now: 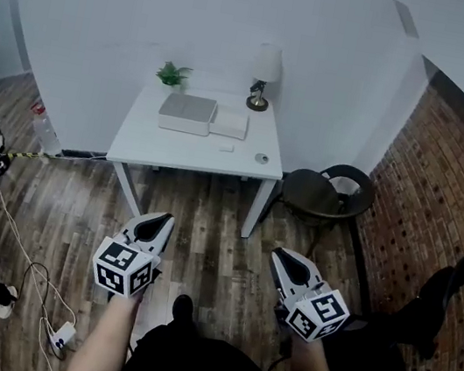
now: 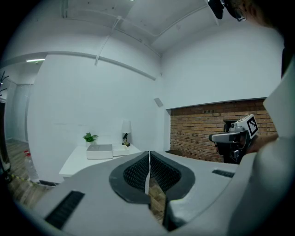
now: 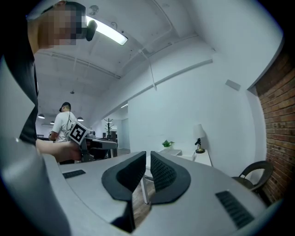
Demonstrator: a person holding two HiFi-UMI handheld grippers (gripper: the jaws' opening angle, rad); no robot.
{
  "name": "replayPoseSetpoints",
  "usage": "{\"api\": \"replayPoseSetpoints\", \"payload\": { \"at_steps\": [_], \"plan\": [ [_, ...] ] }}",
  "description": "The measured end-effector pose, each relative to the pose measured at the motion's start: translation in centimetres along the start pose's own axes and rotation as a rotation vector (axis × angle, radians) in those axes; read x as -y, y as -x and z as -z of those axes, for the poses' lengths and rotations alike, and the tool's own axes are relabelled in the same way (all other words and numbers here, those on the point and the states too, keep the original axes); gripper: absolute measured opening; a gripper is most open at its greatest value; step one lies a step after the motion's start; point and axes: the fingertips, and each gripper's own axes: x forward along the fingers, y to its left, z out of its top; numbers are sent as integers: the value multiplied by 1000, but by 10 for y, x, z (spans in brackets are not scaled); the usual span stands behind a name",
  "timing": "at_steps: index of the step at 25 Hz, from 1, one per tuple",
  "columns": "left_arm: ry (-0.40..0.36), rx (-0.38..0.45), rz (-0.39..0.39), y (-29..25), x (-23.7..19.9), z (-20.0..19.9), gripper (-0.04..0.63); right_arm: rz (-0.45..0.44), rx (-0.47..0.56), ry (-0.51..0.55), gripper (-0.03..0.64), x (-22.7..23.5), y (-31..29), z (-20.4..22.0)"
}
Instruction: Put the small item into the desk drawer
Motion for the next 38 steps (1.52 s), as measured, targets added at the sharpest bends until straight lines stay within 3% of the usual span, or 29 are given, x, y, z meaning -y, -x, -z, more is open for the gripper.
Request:
{"api": "replayPoseSetpoints", "payload": {
  "at_steps": [10, 19, 32, 38],
  "plan": [
    [38, -55, 51, -93, -124, -6, 17, 2, -70, -47, 26, 36, -150, 5],
    [72, -20, 39, -124, -207, -16, 17, -35, -142, -32, 26, 39, -243, 9],
    [118, -71, 46, -151, -247, 11, 17, -13, -207, -49, 26, 74, -291, 28],
    [103, -104, 22, -171, -261, 15, 17, -47, -167, -63, 26, 95, -326, 26]
  ]
}}
